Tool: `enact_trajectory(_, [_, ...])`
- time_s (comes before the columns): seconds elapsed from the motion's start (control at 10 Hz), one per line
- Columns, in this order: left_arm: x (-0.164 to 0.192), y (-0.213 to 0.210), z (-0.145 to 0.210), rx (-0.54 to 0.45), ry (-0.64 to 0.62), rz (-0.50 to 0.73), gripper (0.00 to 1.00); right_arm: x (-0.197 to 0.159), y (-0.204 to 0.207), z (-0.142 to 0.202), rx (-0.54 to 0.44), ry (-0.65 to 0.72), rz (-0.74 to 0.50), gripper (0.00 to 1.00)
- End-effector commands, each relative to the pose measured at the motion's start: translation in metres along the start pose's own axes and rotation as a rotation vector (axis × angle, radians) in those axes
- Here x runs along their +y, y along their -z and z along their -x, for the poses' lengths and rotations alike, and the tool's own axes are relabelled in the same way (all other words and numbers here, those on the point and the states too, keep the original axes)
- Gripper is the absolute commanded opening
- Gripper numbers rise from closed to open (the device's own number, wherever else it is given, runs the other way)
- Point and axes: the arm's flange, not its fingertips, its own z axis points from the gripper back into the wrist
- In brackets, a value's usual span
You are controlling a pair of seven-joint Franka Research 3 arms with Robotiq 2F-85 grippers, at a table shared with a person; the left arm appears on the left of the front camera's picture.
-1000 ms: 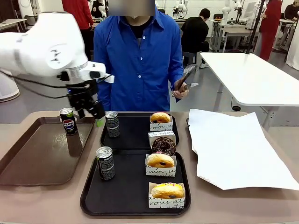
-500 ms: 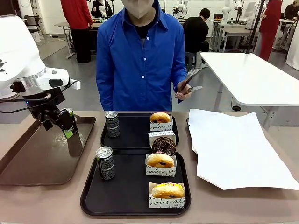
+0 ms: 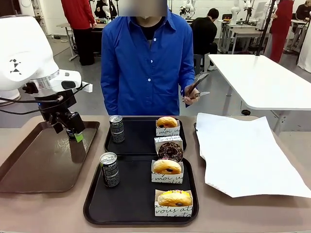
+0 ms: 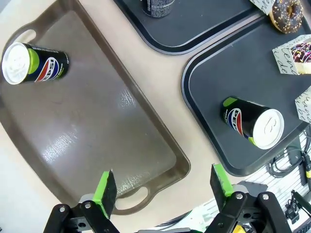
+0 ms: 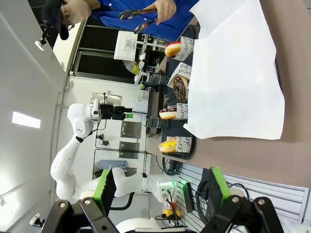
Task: Set up donuts and drinks on trays.
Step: Pick up one Pepsi coke from the Handle tray and place it on the Flat Tray without a Pepsi coke.
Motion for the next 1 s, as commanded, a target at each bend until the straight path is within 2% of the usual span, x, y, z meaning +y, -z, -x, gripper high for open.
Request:
enact_trajectory(0.0, [0.000,-0.002,-0.002,-0.004,-0.002,-0.003,1.00,0.000,0.001,-0.001,-0.010,-0.018,-0.014,1.00])
enact_trajectory(0.2, [0.000,0.000,0.000,0.000,0.000,0.000,1.00,0.000,0.001,-0.001,-0.010,-0.018,-0.014,1.00])
enact_trajectory(0.4, [0.058,-0.057,0.010,-0.211,-0.274,0.442,1.00,0.000,0.001,-0.001,-0.010,-0.018,-0.014,1.00])
enact_trajectory(0.6, [0.120,-0.081,0.037,-0.352,-0.488,0.797,1.00,0.000,0.001,-0.001,-0.010,-0.018,-0.014,1.00])
enact_trajectory(0.7, [0.145,-0.082,0.055,-0.379,-0.551,0.903,1.00,0.000,0.001,-0.001,-0.010,-0.018,-0.014,1.00])
enact_trajectory(0.9, [0.196,-0.064,0.093,-0.373,-0.654,1.022,1.00,0.000,0.001,-0.001,-0.010,-0.018,-0.014,1.00])
